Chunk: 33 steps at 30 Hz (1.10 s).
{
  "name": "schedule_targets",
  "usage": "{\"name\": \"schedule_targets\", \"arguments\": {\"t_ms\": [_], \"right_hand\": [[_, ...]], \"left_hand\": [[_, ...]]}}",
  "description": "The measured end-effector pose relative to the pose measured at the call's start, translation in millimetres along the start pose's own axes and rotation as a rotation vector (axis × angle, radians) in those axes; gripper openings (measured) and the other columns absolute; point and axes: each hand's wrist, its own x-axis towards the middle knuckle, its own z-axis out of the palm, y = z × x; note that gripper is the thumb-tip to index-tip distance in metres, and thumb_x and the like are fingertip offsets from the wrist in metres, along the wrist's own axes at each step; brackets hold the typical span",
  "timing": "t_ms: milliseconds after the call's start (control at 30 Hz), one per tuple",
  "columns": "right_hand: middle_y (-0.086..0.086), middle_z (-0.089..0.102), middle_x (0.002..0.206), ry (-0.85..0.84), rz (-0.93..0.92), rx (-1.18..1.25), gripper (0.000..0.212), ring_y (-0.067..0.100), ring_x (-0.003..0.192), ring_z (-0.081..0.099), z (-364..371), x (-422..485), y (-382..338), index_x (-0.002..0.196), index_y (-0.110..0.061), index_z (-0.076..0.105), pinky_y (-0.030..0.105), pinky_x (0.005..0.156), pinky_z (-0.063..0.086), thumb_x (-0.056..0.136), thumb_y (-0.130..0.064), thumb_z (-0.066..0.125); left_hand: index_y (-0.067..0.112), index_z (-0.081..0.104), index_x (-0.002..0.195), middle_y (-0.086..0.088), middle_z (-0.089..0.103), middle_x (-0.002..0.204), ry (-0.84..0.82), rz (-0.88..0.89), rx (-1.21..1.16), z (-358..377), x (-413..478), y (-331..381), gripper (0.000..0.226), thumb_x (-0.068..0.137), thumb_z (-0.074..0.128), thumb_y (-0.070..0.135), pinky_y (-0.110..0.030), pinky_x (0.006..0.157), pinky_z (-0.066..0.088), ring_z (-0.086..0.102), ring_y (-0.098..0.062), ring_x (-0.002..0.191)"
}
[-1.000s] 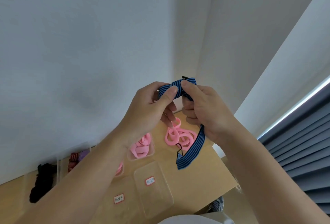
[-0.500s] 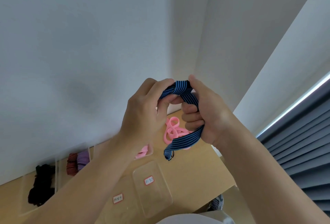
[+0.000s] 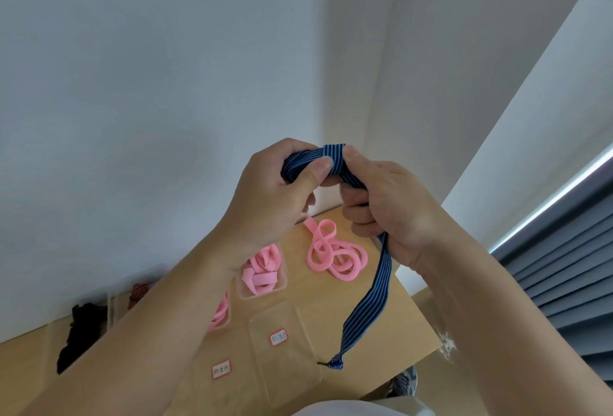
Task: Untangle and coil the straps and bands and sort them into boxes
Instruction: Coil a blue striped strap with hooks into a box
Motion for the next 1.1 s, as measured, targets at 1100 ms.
{"name": "schedule_targets", "arguments": {"t_ms": [1100], "right_hand": [[0.0, 0.014, 0.07, 0.144, 0.085, 0.227, 0.047, 0.013, 0.05, 0.012, 18.6, -15.1, -16.8, 0.074, -0.019, 0.046, 0.025, 0.039, 0.013, 0.094, -0.062, 0.051]], "left_hand": [[0.007, 0.057, 0.13, -0.01, 0.045, 0.11, 0.361, 0.768, 0.531, 35.3, -4.4, -6.5, 0.042, 0.092, 0.055, -0.01, -0.036, 0.075, 0.05, 0.056, -0.031, 0.088]]}}
